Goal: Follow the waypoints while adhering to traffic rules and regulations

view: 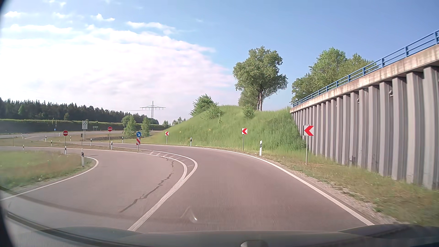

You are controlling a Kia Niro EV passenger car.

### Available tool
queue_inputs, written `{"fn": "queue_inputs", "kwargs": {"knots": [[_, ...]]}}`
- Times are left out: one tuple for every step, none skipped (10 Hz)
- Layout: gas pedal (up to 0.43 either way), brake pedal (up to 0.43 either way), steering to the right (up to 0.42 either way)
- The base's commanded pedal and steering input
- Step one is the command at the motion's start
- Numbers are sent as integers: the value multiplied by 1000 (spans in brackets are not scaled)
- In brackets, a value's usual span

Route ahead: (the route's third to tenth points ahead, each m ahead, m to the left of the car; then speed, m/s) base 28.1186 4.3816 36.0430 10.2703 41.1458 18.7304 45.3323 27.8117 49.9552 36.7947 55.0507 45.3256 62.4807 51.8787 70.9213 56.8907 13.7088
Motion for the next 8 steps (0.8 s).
{"fn": "queue_inputs", "kwargs": {"knots": [[0, 280, -25], [0, 280, -29], [0, 280, -35], [0, 280, -41], [0, 280, -48], [0, 287, -55], [0, 287, -58], [0, 280, -60]]}}
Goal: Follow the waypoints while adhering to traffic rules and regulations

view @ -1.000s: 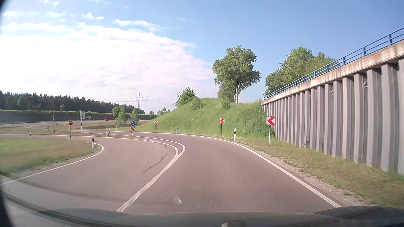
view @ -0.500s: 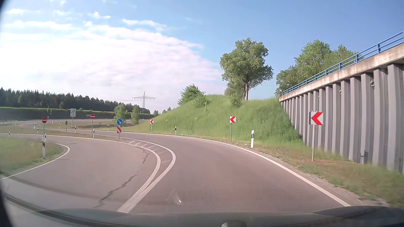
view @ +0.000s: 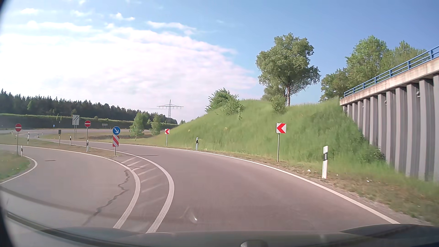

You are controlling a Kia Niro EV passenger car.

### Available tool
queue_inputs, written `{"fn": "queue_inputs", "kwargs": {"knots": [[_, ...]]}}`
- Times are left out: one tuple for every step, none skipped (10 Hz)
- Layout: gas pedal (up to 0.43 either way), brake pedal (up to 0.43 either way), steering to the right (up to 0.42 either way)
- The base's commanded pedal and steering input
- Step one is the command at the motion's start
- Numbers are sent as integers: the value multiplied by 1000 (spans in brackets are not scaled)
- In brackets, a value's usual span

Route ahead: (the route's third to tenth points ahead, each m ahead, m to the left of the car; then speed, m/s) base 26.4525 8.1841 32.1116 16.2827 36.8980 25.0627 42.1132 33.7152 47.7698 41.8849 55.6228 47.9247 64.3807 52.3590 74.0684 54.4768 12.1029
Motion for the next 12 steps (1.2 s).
{"fn": "queue_inputs", "kwargs": {"knots": [[0, 280, -65], [0, 280, -72], [0, 280, -85], [0, 274, -94], [0, 262, -101], [0, 256, -107], [0, 238, -114], [0, 213, -124], [0, 207, -133], [0, 171, -147], [0, 152, -158], [0, 116, -167]]}}
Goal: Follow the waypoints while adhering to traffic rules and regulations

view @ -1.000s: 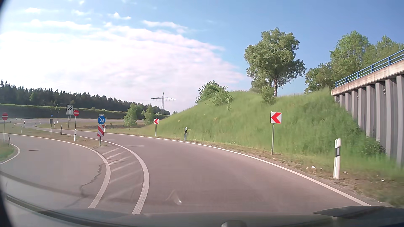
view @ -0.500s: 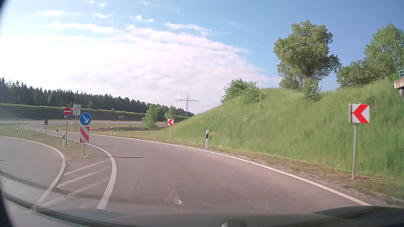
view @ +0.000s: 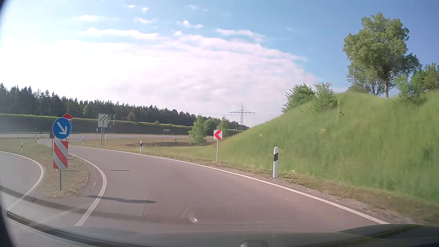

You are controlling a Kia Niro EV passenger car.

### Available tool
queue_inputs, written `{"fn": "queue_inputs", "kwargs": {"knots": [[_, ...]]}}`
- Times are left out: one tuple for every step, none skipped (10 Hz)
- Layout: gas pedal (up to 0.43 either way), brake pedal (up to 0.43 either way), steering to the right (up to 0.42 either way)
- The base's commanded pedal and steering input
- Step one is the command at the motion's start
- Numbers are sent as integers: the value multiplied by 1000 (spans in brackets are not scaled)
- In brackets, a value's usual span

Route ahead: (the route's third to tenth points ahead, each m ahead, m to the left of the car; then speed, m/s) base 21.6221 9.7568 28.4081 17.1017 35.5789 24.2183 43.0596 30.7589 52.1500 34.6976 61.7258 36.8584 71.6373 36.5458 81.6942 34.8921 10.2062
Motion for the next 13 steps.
{"fn": "queue_inputs", "kwargs": {"knots": [[0, 116, -170], [0, 116, -170], [0, 116, -170], [0, 116, -171], [0, 116, -173], [0, 116, -176], [0, 116, -180], [0, 116, -182], [0, 116, -182], [0, 116, -182], [0, 116, -182], [0, 116, -183], [0, 85, -185]]}}
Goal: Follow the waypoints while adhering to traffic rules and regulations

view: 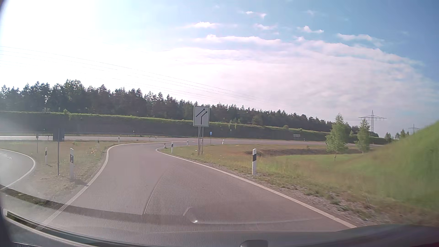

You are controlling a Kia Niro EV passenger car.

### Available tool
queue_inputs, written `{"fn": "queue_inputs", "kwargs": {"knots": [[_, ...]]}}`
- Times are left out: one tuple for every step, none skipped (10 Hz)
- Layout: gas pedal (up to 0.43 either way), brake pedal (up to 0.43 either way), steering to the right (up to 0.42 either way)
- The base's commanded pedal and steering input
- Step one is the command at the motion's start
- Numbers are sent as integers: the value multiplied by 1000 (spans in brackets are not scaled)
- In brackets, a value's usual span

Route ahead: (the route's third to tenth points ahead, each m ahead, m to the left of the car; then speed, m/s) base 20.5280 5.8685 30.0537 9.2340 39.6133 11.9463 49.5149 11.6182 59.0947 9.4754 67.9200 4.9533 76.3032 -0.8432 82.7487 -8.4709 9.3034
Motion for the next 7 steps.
{"fn": "queue_inputs", "kwargs": {"knots": [[0, 6, -185], [0, 0, -185], [0, 0, -184], [0, 0, -181], [0, 0, -176], [0, 0, -165], [0, 0, -150]]}}
